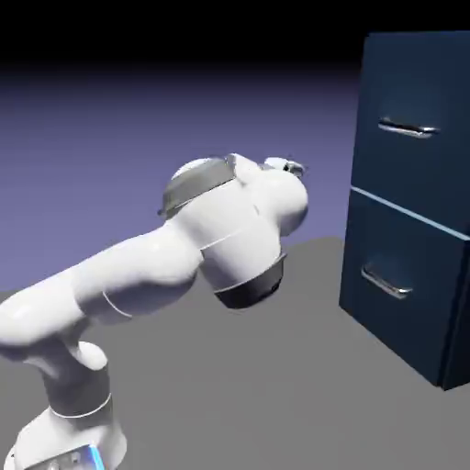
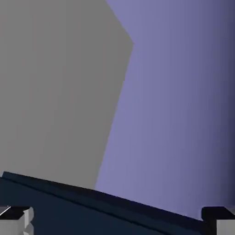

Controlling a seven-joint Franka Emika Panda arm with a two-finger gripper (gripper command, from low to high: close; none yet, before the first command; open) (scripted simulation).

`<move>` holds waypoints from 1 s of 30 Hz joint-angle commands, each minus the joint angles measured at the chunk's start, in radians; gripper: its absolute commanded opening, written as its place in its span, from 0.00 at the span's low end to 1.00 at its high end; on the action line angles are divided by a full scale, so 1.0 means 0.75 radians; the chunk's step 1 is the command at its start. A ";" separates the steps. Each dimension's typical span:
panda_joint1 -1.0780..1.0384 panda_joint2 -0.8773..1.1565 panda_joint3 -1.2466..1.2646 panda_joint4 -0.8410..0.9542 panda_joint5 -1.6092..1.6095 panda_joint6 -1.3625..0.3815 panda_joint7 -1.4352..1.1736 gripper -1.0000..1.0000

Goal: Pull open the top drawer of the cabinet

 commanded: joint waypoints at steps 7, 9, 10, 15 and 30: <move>-0.185 0.305 0.304 0.126 -0.406 -0.129 -0.043 0.50; -0.205 0.337 0.336 0.139 -0.449 -0.142 -0.048 0.50; -0.173 0.336 0.324 0.187 -0.455 -0.125 -0.058 0.50; -0.039 0.334 0.273 0.394 -0.480 -0.048 -0.098 0.50; -0.451 0.375 0.471 -0.234 -0.368 -0.280 -0.002 0.00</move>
